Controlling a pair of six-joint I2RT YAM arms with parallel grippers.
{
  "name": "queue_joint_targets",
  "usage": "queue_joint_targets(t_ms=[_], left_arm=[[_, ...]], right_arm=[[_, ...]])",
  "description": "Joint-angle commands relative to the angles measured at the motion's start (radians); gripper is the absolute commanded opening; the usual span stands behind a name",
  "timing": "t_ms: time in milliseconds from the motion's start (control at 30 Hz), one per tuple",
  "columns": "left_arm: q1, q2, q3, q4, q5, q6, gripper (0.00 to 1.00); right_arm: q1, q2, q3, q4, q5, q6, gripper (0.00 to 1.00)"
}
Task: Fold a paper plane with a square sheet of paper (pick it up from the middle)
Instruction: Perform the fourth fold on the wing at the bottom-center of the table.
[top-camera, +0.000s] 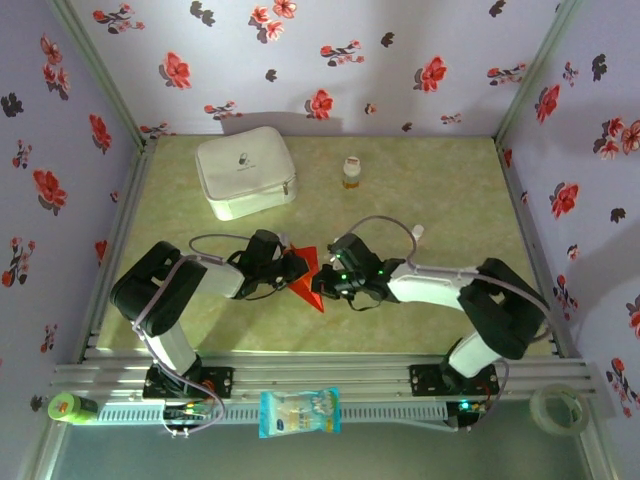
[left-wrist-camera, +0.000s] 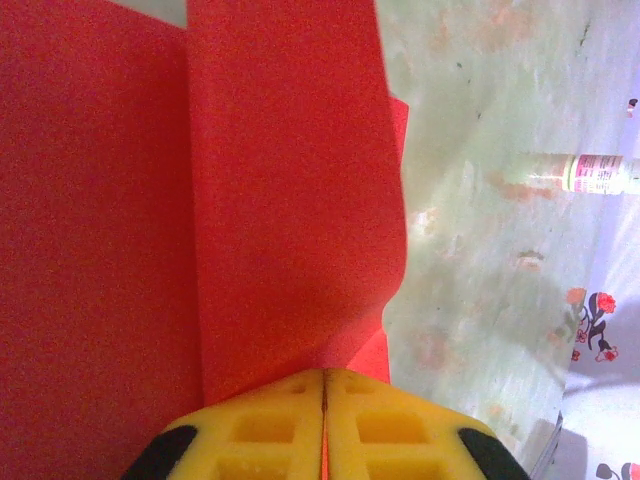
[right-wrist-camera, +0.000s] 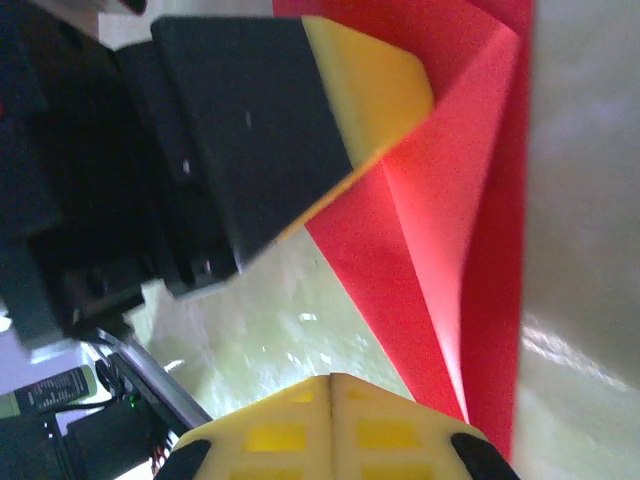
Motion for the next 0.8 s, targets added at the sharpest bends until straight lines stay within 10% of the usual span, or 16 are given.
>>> queue_joint_targets(t_ms=[0,767], left_arm=[[-0.005,0.026,-0.018,-0.043,-0.025,0.003,0.09],[-0.005,0.024,-0.024,-0.044,-0.025,0.004,0.09]], right_arm=[[-0.005,0.06,0.038,0.053,-0.018,0.03,0.03],[-0.008,0.13,-0.089,0.184,-0.058,0.096,0.02]])
